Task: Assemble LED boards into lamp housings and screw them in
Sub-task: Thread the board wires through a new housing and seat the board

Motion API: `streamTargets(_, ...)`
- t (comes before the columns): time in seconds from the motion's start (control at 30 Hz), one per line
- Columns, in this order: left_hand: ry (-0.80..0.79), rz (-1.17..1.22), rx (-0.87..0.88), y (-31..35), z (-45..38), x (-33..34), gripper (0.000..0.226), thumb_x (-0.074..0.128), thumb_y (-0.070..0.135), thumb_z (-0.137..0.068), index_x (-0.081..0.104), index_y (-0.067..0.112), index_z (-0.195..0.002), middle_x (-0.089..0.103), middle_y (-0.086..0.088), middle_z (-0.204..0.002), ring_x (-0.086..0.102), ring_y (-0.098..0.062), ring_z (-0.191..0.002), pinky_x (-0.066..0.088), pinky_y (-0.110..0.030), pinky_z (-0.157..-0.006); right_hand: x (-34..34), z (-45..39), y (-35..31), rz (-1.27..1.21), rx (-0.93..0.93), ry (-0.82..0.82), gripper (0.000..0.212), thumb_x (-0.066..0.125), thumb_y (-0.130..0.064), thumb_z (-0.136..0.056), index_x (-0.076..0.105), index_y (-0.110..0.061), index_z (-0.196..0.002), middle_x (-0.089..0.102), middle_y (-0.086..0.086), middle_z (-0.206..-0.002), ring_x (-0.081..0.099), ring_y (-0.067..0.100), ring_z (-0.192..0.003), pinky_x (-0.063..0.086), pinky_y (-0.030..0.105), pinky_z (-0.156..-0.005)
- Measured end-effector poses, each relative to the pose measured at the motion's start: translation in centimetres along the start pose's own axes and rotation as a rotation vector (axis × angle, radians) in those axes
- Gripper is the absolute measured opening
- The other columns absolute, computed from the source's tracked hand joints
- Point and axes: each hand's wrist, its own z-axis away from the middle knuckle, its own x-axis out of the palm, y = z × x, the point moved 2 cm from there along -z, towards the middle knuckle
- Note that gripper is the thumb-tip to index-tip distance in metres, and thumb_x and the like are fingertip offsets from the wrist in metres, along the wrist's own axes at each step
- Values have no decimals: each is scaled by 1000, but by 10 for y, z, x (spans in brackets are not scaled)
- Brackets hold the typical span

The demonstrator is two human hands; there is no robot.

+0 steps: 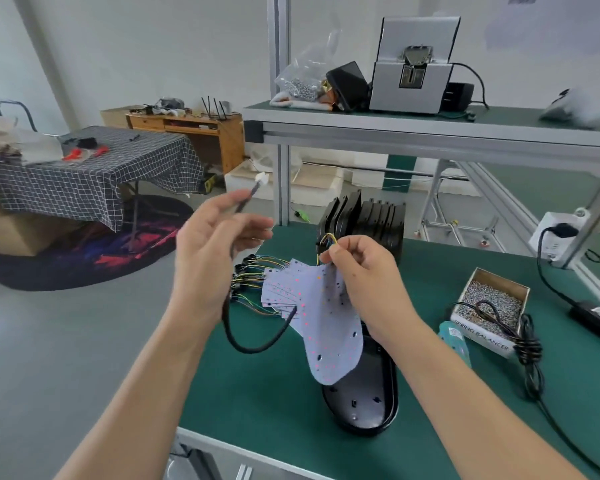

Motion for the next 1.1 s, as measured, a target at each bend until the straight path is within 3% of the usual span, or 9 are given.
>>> streamTargets(0.13,-64,47,5,-13,23,28,30,46,17,-100,71,12,-116,76,-21,-88,72,-31,-84,57,-33,-79,6,3,-9,3,-23,-51,22,58,-13,-102,54,-28,-117,76,-1,-82,58,1,-60,40,10,-52)
streamTargets(0.27,-175,97,-54,-21,43,45,40,34,9,-101,68,5,-122,77,-21,-100,74,-35,-100,58,-32,-85,-6,4,-16,140,-124,-93,38,54,-5,-99,62,-32,-125,62,10,-75,49,8,-57,40,16,-52)
streamTargets(0.4,-346,68,-75,-20,50,56,40,38,3,-102,60,4,-135,76,-16,-116,70,-32,-116,55,-35,-100,-33,6,-23,323,-259,-129,56,54,-9,-101,50,-41,-146,61,1,-76,52,3,-61,43,13,-60)
streamTargets(0.5,-443,57,-100,-10,49,65,32,49,-2,-104,62,5,-132,77,-15,-114,72,-30,-112,55,-29,-96,-53,4,-26,470,-318,-192,56,62,-19,-101,49,-41,-151,60,-2,-77,48,3,-61,41,14,-63)
streamTargets(0.6,-496,32,-72,4,51,81,20,61,8,-101,68,5,-120,79,-16,-105,76,-30,-101,58,-29,-91,-58,11,-33,518,-410,-243,33,68,-14,-98,71,-33,-124,68,-11,-82,58,3,-71,47,19,-72)
streamTargets(0.7,-515,-141,28,13,52,98,18,60,13,-102,70,6,-116,80,-8,-94,76,-21,-87,58,-25,-82,-63,20,-35,576,-472,-198,21,67,-9,-95,69,-24,-80,69,-10,-79,63,5,-77,49,23,-69)
streamTargets(0.87,-494,-402,56,4,54,100,27,55,22,-102,68,36,-121,78,4,-86,71,-15,-76,56,-24,-74,-92,28,-21,615,-324,-107,22,59,-26,-103,71,-29,-84,69,-5,-76,62,15,-72,49,37,-69)
streamTargets(1.0,-195,-856,-128,-46,47,68,19,60,31,-100,70,24,-85,72,6,-71,67,-18,-74,49,-30,-69,-107,36,6,413,-144,-134,24,57,-12,-105,78,-16,-96,71,-24,-76,65,-3,-70,46,12,-68)
streamTargets(1.1,-264,-1124,-333,-95,56,47,37,59,41,-97,59,14,-72,62,2,-64,60,-28,-76,47,-33,-69,-111,37,23,355,-105,-124,25,56,-2,-103,79,-7,-96,72,-23,-75,62,-7,-62,43,3,-64)
